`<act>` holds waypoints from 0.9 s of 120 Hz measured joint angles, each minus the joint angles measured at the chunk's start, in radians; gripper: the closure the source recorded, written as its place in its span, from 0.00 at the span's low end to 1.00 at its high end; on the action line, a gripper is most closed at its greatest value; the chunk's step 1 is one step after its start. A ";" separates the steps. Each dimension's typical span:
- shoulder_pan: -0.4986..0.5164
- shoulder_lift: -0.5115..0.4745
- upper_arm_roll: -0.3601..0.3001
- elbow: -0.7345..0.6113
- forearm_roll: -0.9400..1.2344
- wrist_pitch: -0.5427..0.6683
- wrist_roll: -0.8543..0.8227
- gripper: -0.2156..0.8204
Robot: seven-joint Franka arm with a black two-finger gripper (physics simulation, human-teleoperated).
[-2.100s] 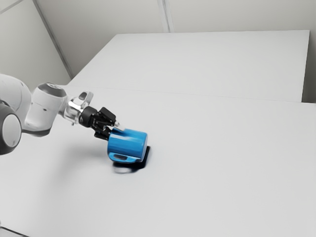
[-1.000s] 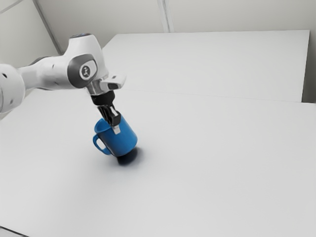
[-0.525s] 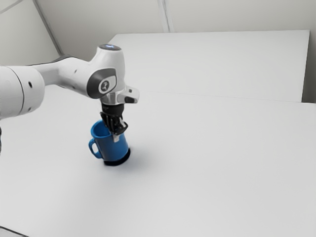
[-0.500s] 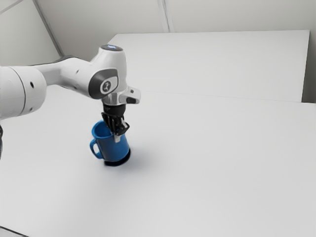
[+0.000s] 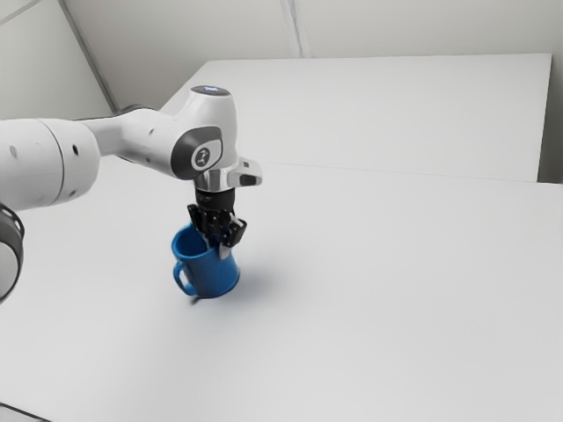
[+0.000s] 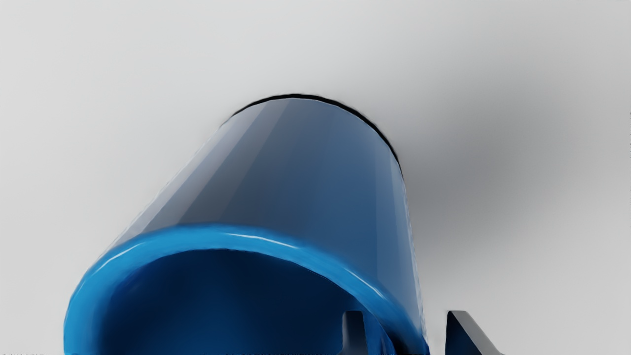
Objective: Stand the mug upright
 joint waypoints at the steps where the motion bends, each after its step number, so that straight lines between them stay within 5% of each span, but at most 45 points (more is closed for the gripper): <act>1: 0.000 -0.001 0.000 0.000 0.000 0.000 -0.002 0.69; 17: 0.001 -0.040 -0.001 0.010 -0.006 -0.001 -0.030 0.47; 38: 0.012 -0.059 0.003 0.141 -0.009 -0.004 -0.048 0.33; 80: 0.058 0.094 0.034 0.587 -0.111 -0.146 0.066 0.25; 108: 0.096 -0.022 0.033 0.519 -0.136 -0.223 0.121 0.23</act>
